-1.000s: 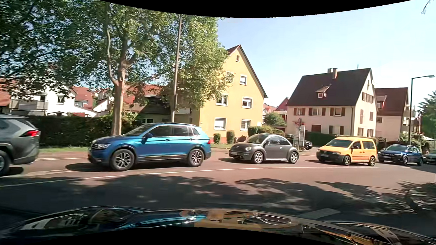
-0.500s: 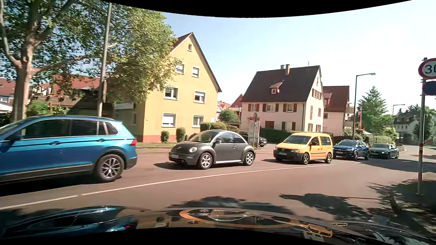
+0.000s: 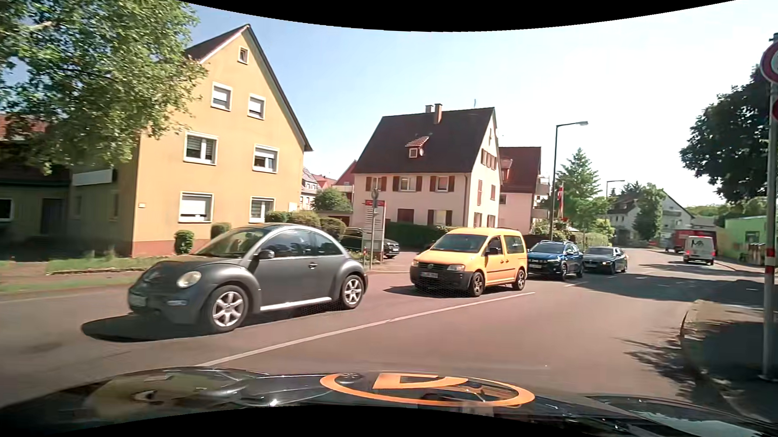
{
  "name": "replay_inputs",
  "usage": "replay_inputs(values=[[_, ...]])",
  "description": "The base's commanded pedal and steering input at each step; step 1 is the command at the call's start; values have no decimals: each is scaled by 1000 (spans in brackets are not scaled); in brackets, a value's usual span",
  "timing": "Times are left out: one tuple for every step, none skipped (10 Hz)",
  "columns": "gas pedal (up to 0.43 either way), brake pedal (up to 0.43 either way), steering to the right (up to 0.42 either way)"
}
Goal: Follow the waypoints while adhering to traffic rules and regulations
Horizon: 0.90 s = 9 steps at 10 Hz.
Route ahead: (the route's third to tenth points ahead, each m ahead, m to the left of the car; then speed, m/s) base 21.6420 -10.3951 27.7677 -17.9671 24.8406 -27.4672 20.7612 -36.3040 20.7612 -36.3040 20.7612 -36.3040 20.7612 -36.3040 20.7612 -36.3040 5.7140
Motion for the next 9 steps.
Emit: replay_inputs(values=[[150, 0, 291], [157, 0, 292], [157, 0, 294], [157, 0, 294], [157, 0, 294], [157, 0, 294], [157, 0, 292], [157, 0, 289], [157, 0, 286]])
